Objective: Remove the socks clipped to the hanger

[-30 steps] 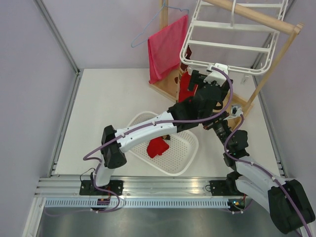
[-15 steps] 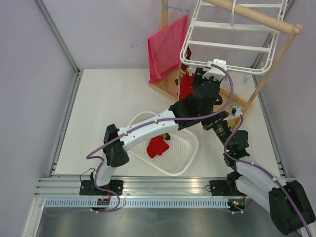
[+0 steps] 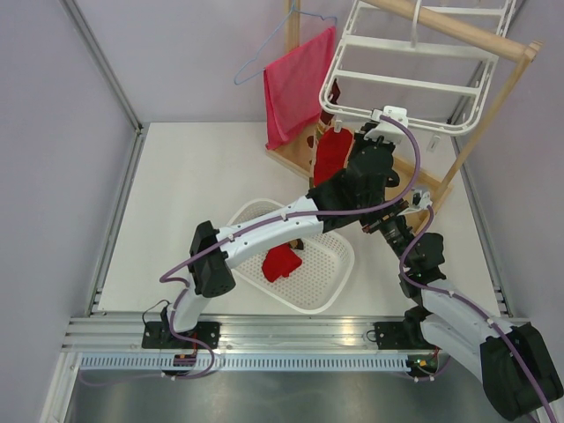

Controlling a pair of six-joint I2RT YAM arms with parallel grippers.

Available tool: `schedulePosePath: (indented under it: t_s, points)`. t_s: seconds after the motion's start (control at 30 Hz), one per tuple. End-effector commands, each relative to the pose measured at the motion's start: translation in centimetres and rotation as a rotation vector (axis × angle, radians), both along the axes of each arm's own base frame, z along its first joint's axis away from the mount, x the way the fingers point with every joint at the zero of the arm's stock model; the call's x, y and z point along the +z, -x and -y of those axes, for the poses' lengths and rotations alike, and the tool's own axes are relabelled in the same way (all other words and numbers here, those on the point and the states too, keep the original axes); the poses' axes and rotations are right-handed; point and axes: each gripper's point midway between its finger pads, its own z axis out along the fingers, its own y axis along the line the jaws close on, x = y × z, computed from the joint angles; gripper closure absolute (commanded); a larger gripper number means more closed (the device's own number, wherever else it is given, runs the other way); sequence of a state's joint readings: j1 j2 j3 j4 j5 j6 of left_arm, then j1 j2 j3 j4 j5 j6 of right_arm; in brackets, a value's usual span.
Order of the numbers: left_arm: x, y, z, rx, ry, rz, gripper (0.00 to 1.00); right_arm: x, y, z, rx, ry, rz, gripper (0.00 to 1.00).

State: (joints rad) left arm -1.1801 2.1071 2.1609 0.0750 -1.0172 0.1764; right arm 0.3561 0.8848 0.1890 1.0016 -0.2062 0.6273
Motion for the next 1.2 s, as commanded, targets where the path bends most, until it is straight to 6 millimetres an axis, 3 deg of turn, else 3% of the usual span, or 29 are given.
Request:
schedulePosePath:
  t_s: [0.0, 0.13, 0.17, 0.23, 0.27, 0.37, 0.8, 1.17]
  points:
    - [1.5, 0.0, -0.3, 0.016, 0.011, 0.026, 0.98, 1.2, 0.1, -0.4, 0.019, 0.014, 0.044, 0.99]
    - [1.7, 0.1, -0.7, 0.021, 0.007, 0.025, 0.96, 1.0, 0.0, -0.5, 0.017, 0.026, 0.036, 0.99]
    - [2.0, 0.4, -1.1, 0.021, 0.016, 0.024, 0.78, 1.1, -0.1, -0.5, 0.017, 0.029, 0.036, 0.99]
    - [2.2, 0.6, -1.6, 0.022, 0.024, 0.021, 0.52, 0.8, -0.2, -0.4, 0.01, 0.041, 0.025, 0.99]
    - [2.3, 1.0, -2.0, 0.021, 0.031, 0.016, 0.25, 0.9, -0.3, -0.3, 0.002, 0.044, 0.027, 0.99]
    - [2.0, 1.3, -2.4, 0.017, 0.024, 0.007, 0.01, 1.0, -0.5, 0.0, -0.022, 0.065, 0.031, 0.99]
    - [4.0, 0.4, -3.3, 0.12, 0.007, 0.07, 0.0, 2.3, 0.2, 0.2, -0.04, 0.111, 0.056, 0.99]
    - [3.8, -0.6, -3.0, 0.129, 0.007, 0.076, 0.01, 3.1, 0.9, -0.1, -0.02, 0.12, 0.076, 0.99]
